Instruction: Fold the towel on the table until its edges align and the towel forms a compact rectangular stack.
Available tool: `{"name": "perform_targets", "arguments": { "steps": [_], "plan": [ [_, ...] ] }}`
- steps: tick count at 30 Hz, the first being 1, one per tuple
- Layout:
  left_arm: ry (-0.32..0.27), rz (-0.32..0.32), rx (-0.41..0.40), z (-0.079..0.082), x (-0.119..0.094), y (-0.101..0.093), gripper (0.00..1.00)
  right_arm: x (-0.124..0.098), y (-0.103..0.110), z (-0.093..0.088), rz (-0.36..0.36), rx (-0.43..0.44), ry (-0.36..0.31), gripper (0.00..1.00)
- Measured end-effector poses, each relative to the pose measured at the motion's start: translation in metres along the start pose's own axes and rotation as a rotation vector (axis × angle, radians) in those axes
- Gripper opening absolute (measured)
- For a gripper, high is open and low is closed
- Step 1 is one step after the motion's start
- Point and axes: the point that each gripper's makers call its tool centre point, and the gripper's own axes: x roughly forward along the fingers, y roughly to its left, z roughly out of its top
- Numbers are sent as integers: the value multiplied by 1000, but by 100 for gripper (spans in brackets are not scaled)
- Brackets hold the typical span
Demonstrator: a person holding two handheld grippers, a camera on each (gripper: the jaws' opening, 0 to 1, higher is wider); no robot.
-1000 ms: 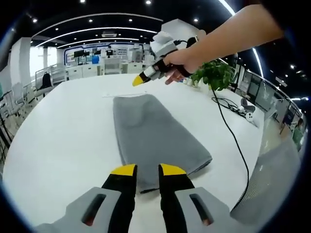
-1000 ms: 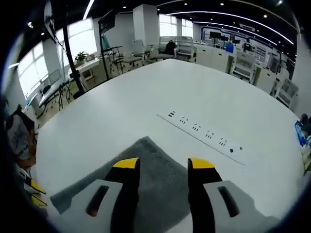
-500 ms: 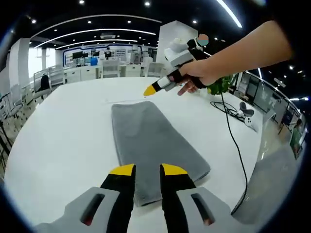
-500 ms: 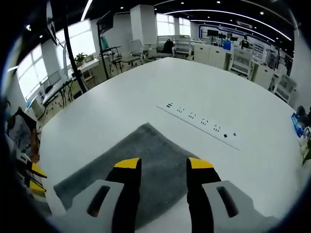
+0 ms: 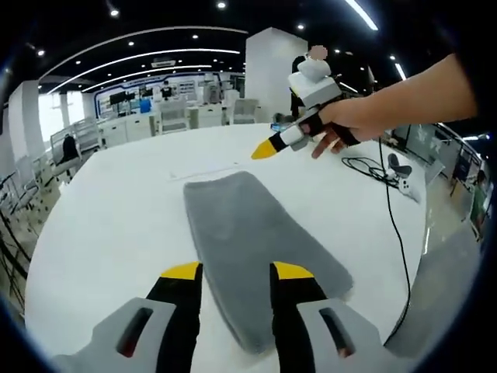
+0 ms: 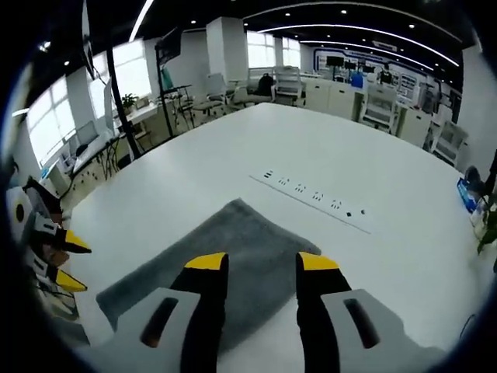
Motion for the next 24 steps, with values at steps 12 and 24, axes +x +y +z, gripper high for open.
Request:
{"name": "perform_targets", "arguments": {
  "steps": [12, 24],
  "plan": [
    [-2, -55, 107, 23, 12, 3, 41, -31, 3, 7, 3, -45, -93, 41],
    [25, -63, 164, 38, 4, 14, 48, -51, 23, 1, 56, -65, -131, 56]
  ]
}}
